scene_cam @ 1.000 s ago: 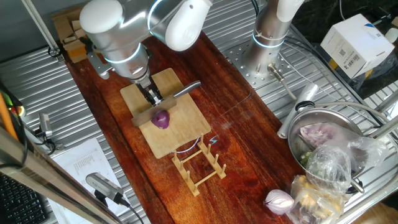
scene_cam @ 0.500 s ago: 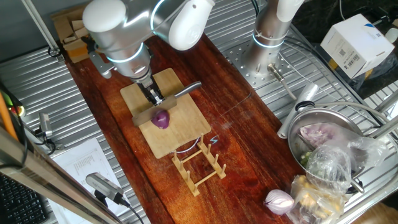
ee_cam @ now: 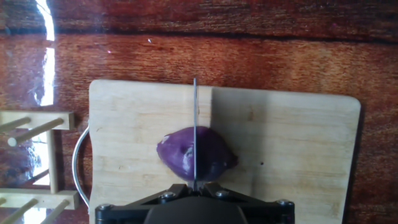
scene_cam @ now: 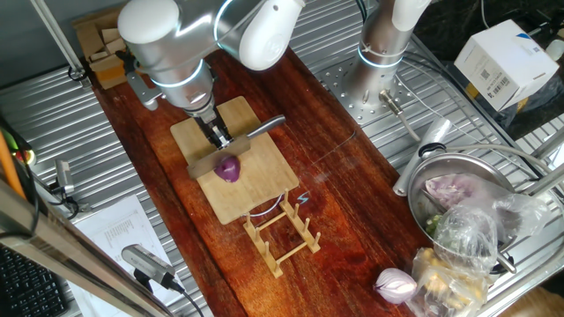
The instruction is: Chop the onions
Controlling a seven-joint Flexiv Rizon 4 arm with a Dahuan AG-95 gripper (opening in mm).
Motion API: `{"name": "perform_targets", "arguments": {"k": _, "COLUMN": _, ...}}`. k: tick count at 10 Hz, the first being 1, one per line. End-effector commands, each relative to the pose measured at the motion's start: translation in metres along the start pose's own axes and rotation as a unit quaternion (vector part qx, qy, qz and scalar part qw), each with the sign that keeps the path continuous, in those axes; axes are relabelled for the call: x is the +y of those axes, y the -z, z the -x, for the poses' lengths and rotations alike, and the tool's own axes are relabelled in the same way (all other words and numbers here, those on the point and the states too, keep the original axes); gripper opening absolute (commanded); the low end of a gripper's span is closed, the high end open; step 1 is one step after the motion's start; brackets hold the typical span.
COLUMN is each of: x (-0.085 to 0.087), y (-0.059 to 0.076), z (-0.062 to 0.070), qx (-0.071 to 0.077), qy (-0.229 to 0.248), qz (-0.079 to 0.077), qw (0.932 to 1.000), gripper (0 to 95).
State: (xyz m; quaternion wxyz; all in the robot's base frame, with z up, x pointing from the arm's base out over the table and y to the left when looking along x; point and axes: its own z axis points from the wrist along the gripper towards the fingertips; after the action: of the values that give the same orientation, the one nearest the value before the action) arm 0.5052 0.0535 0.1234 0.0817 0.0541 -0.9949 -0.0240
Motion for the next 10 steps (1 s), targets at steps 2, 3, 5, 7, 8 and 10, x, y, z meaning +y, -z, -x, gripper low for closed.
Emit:
{"name": "perform_targets", "arguments": {"k": 2, "x": 0.003, "y": -0.035, "z": -0.003, "qx": -0.008, "qy": -0.002, "qz": -0.004, "qw": 1.0000, "gripper": 0.0}}
{"name": "perform_targets", "arguments": {"k": 3, "x": 0.003, "y": -0.035, "z": -0.003, "qx": -0.006, "qy": -0.001, "qz": -0.005, "qw": 1.0000, "gripper": 0.0}}
{"name": "perform_targets", "arguments": {"k": 5, "x": 0.003, "y": -0.034, "z": -0.002, "qx": -0.006, "qy": -0.002, "qz": -0.004, "qw": 1.0000, "gripper": 0.0}}
{"name": "perform_targets", "arguments": {"k": 7, "x": 0.000, "y": -0.026, "z": -0.003, "qx": -0.003, "qy": 0.000, "qz": -0.003, "qw": 1.0000, "gripper": 0.0}}
{"name": "perform_targets", "arguments": {"k": 8, "x": -0.001, "y": -0.018, "z": -0.005, "qx": 0.001, "qy": 0.001, "qz": -0.001, "qw": 1.0000, "gripper": 0.0}}
{"name": "perform_targets", "arguments": {"k": 10, "x": -0.001, "y": -0.004, "z": -0.009, "qx": 0.007, "qy": 0.000, "qz": 0.003, "qw": 1.0000, "gripper": 0.0}}
